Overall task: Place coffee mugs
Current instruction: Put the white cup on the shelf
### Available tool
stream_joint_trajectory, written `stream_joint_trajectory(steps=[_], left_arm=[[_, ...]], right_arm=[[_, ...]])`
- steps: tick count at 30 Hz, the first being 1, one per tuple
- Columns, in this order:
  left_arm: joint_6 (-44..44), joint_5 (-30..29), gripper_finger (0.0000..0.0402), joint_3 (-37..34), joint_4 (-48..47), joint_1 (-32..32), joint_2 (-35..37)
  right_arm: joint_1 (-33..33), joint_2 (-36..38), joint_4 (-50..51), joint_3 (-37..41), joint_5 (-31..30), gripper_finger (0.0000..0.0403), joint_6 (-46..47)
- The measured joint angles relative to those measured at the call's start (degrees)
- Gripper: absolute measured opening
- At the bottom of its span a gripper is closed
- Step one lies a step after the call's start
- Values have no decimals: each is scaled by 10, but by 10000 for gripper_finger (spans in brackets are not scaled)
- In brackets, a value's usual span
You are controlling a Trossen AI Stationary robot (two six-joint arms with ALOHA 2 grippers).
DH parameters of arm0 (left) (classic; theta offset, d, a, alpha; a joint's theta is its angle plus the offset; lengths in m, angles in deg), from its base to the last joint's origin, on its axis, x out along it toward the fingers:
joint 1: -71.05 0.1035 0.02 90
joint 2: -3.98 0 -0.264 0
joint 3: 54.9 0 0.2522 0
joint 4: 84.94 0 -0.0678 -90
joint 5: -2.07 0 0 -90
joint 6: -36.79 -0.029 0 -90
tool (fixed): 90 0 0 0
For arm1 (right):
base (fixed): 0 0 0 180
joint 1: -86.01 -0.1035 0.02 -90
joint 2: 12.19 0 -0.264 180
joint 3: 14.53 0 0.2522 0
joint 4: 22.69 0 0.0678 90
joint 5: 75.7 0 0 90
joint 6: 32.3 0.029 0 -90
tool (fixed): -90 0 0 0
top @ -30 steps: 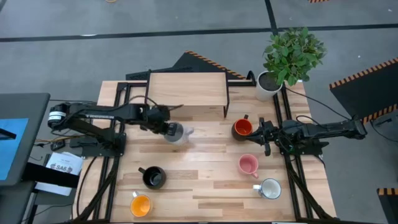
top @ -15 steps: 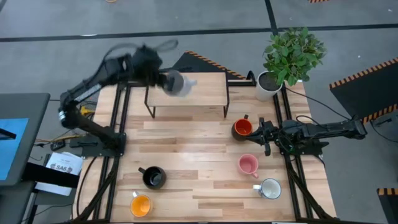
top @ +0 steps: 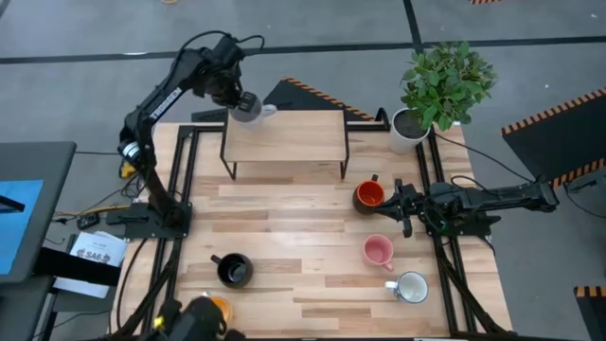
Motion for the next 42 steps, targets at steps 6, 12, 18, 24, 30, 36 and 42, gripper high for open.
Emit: stream_joint_trajectory(steps=[6, 12, 18, 24, 30, 36, 42], left_arm=[[-17, 23, 2, 0, 0, 35, -12], [-28, 39, 2, 0, 1, 50, -11], [-31, 55, 2, 0, 1, 50, -11], [-12, 45, 2, 0, 0, 50, -11], [-1, 44, 2, 0, -2, 50, -11], [16, 36, 2, -32, 2, 43, -10], [30, 38, 8, -61, 29, 39, -11]], right_arm=[[0, 0, 0, 0, 0, 54, 0], [0, 0, 0, 0, 0, 54, 0], [0, 0, 0, 0, 0, 54, 0], [0, 0, 0, 0, 0, 54, 0], [0, 0, 0, 0, 0, 54, 0], [0, 0, 0, 0, 0, 54, 0], [0, 0, 0, 0, 0, 54, 0]])
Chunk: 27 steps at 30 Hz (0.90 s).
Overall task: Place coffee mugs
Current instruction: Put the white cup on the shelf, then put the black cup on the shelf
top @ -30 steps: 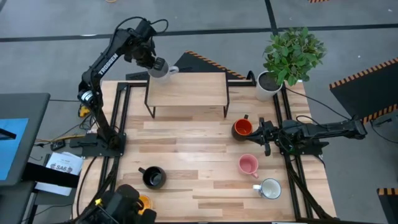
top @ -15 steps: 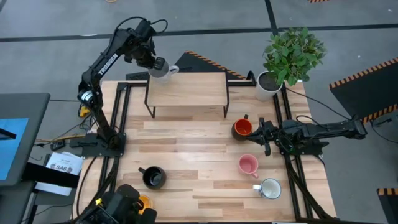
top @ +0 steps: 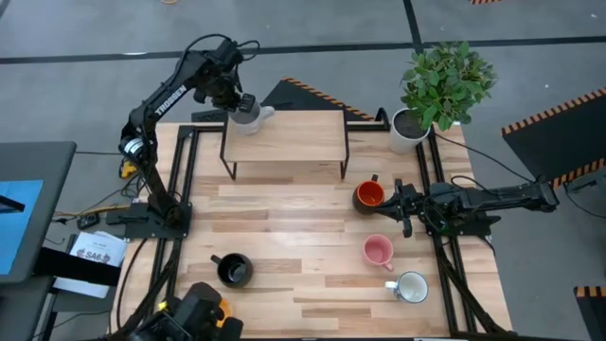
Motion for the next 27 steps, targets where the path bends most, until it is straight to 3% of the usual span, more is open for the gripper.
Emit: stream_joint_trajectory(steps=[12, 27], left_arm=[[-32, -8, 29, -5, 19, 0, 0], [-49, -21, 146, -3, 11, 2, 8]], right_arm=[[0, 0, 0, 0, 0, 54, 0], [0, 0, 0, 0, 0, 54, 0]])
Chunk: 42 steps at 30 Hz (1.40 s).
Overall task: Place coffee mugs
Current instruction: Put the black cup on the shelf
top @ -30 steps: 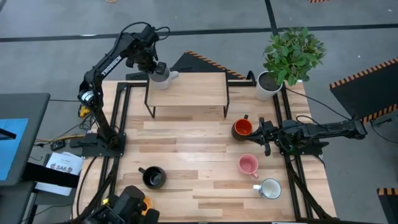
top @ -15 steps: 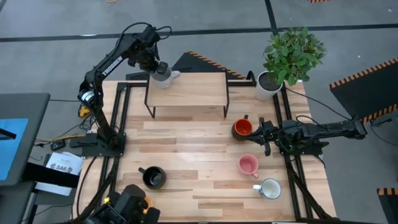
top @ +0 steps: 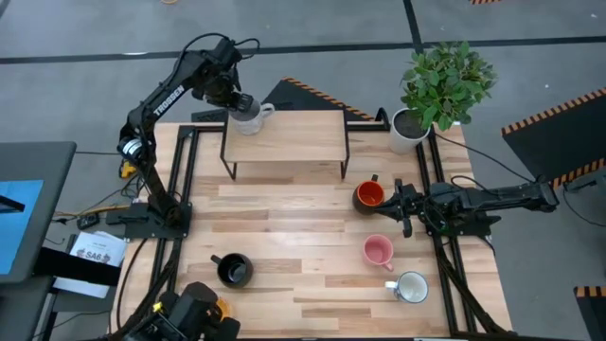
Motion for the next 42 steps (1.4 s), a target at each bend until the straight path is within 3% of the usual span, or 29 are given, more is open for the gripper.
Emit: stream_joint_trajectory(steps=[5, 13, 20, 24, 29, 33, 37, 42], left_arm=[[-8, 0, 177, 34, -10, 5, 2], [0, 2, 182, 147, -32, 9, 3], [-5, 72, 182, 243, -102, -42, 19], [-7, 57, 182, 242, -151, -154, 55], [7, 46, 182, 224, -137, -357, 124], [70, -29, 182, 188, -147, -528, 162], [176, -65, 182, 119, -149, -672, 188], [255, -118, 182, -5, -105, -799, 193]], right_arm=[[0, 0, 0, 0, 0, 54, 0], [0, 0, 0, 0, 0, 54, 0], [0, 0, 0, 0, 0, 54, 0], [0, 0, 0, 0, 0, 54, 0], [0, 0, 0, 0, 0, 54, 0], [0, 0, 0, 0, 0, 54, 0], [0, 0, 0, 0, 0, 54, 0], [0, 0, 0, 0, 0, 54, 0]])
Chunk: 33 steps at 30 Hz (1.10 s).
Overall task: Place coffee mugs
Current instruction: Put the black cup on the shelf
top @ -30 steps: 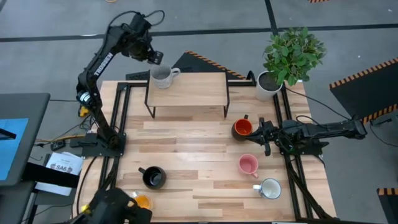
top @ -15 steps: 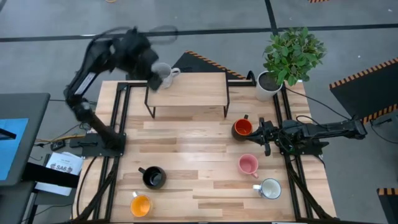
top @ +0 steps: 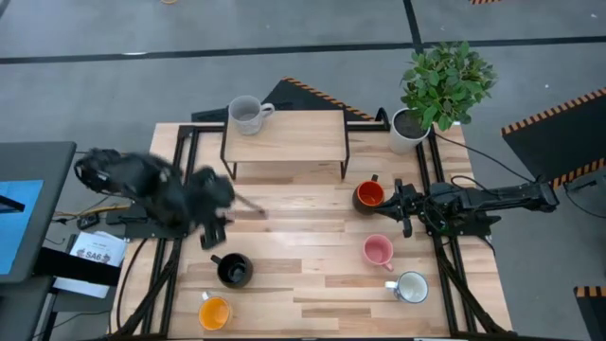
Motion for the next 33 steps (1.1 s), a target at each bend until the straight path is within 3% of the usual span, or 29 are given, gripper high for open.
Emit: stream_joint_trajectory(steps=[5, 10, 16, 26, 33], left_arm=[[-41, 16, 182, -137, 104, -61, 1], [-94, 64, 182, -261, 165, -86, 2], [-129, 78, 182, -379, 288, -120, 28], [-132, 55, 182, -488, 326, -111, 25], [-135, 75, 177, -533, 377, -95, 25]], right_arm=[[0, 0, 0, 0, 0, 54, 0], [0, 0, 0, 0, 0, 54, 0], [0, 0, 0, 0, 0, 54, 0], [0, 0, 0, 0, 0, 54, 0], [0, 0, 0, 0, 0, 54, 0]])
